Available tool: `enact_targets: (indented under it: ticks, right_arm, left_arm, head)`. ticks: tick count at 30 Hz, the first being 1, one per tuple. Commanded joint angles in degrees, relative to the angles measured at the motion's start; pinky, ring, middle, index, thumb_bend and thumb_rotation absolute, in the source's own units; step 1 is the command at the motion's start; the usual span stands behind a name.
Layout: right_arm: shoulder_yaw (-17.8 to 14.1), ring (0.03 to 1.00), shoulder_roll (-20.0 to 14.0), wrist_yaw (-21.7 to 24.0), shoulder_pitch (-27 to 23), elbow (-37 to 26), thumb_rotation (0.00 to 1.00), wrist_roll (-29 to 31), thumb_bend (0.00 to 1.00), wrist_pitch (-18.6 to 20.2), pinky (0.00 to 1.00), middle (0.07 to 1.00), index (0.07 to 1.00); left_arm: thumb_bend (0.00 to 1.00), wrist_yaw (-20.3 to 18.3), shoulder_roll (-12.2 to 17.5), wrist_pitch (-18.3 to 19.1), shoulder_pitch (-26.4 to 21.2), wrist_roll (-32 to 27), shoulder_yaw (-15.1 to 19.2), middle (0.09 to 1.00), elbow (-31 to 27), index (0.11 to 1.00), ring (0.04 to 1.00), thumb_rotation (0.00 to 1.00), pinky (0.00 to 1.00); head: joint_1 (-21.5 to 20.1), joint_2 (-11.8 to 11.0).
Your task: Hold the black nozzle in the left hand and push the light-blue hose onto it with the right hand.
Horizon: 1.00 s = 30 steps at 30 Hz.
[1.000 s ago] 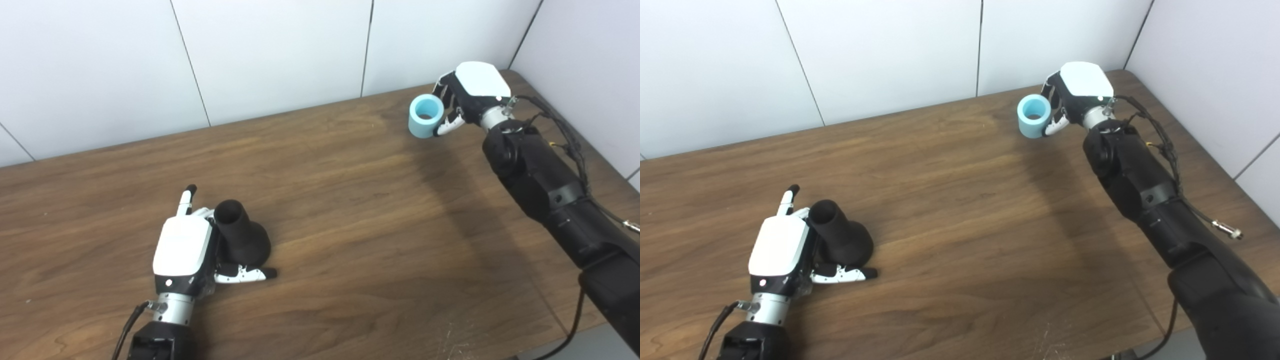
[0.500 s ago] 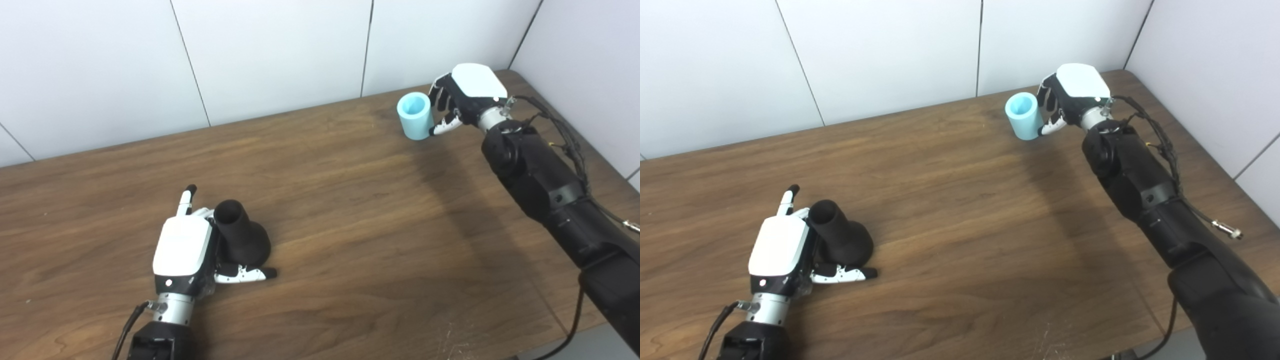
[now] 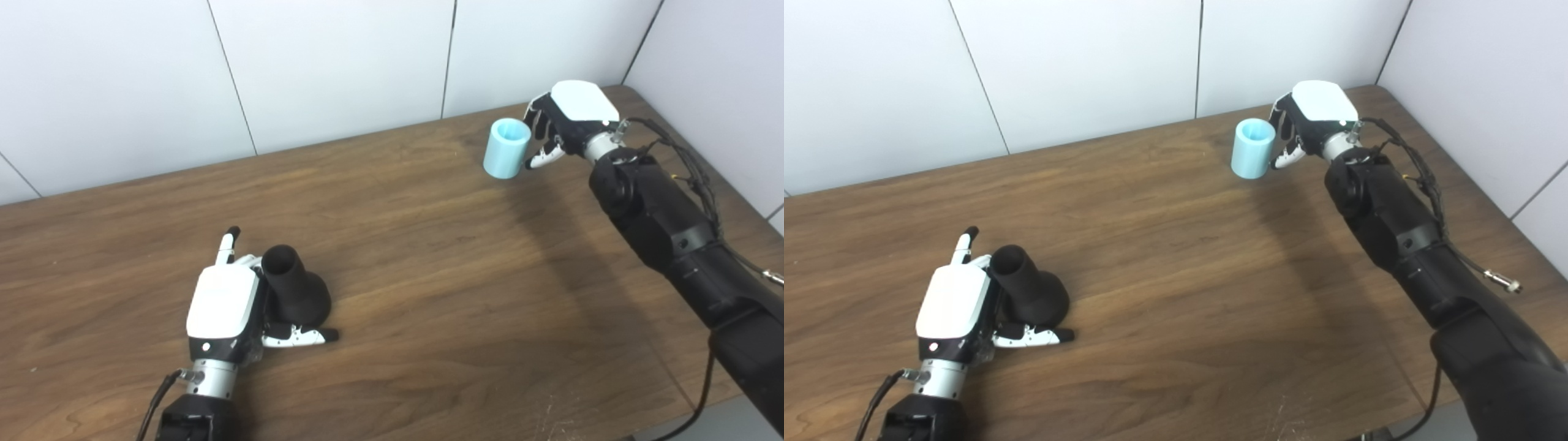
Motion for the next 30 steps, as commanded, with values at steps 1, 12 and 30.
enact_targets:
  ticks: [1,12,30]
  right_arm:
    - [-1.2,0.434,-2.3,-2.0,-2.6,-1.2,0.00,0.1,0.53,-2.1,0.39,0.456,0.514]
    - [-1.5,0.467,-3.2,-0.7,-2.9,-2.1,0.00,-0.3,0.53,-2.2,0.44,0.466,0.522]
    - [-0.4,0.883,-5.4,16.1,-5.7,-14.1,0.07,-4.4,1.00,6.3,0.76,0.867,0.847]
  left_arm:
    - [0.53,-0.4,2.6,0.4,7.8,0.0,-1.1,0.464,7.0,0.496,0.591,0.00,1.00]
    - [0.53,-0.5,2.5,0.5,7.6,0.1,-1.0,0.462,6.8,0.497,0.588,0.00,1.00]
    - [0.53,-0.5,2.4,0.6,7.3,0.5,-1.4,0.455,6.9,0.497,0.572,0.00,1.00]
  head:
    - [0.0,-0.1]
    - [-0.1,-0.2]
    - [-0.7,-0.1]
